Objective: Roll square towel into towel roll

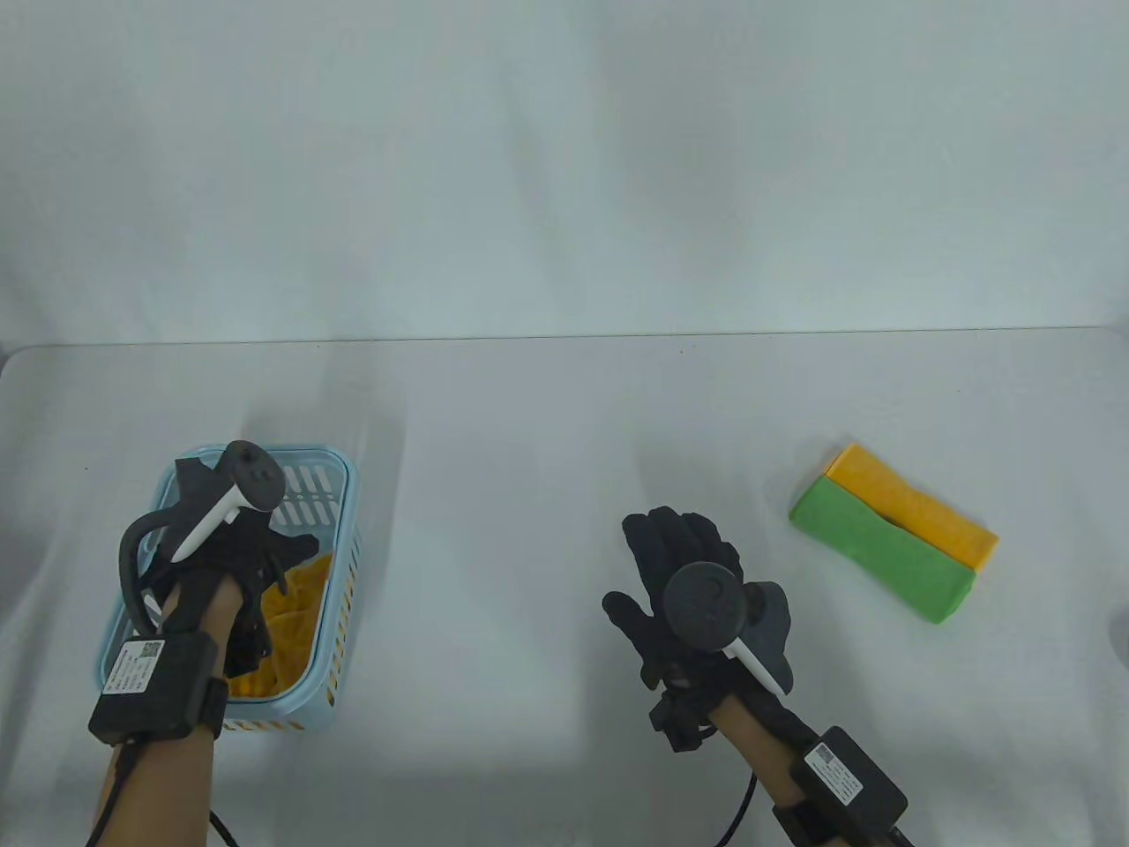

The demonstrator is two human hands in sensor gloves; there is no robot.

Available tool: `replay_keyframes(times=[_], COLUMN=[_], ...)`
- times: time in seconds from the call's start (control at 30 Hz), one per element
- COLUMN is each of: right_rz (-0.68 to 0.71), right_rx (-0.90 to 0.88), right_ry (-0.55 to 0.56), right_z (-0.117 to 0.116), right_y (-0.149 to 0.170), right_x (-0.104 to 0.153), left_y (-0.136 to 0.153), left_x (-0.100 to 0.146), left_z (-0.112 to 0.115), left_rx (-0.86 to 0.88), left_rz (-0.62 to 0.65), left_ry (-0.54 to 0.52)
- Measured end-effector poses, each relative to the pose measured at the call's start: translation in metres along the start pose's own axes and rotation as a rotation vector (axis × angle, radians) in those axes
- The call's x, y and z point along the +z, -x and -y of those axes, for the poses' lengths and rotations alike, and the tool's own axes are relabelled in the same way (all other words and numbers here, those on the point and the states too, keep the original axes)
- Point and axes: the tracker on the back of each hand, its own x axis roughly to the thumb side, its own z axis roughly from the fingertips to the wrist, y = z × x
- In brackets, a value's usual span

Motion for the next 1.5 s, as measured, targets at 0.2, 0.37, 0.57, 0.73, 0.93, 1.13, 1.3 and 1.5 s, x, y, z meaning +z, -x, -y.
replay_keyframes(times=[0.2,0.37,0.57,0.73,0.93,1.13,1.3,1.5], right_rz=[0.001,-0.011,-0.029,-0.032,-0.044,-0.058,-0.064,-0.08], right_rx=[-0.001,-0.008,0.0,0.006,0.005,-0.001,-0.018,-0.042], right_ry=[0.0,-0.011,-0.03,-0.037,-0.041,-0.049,-0.039,-0.04], right_z=[0.0,0.0,-0.004,-0.005,-0.005,-0.006,-0.004,-0.003], right_y=[0.001,0.003,0.007,0.007,0.009,0.011,0.012,0.015], right_x=[-0.001,-0.002,-0.004,-0.004,-0.005,-0.008,-0.008,-0.011], left_y=[-0.012,-0.016,-0.021,-0.025,-0.028,-0.028,-0.026,-0.015], left_x=[-0.022,-0.03,-0.036,-0.039,-0.039,-0.04,-0.039,-0.036], left_z=[0.035,0.06,0.077,0.081,0.079,0.076,0.072,0.058], left_rx=[-0.132,-0.143,-0.242,-0.283,-0.254,-0.171,-0.145,-0.044], left_rz=[-0.005,0.016,0.021,0.032,0.069,0.095,0.099,0.088], left_ry=[0.164,0.305,0.321,0.311,0.297,0.277,0.259,0.182])
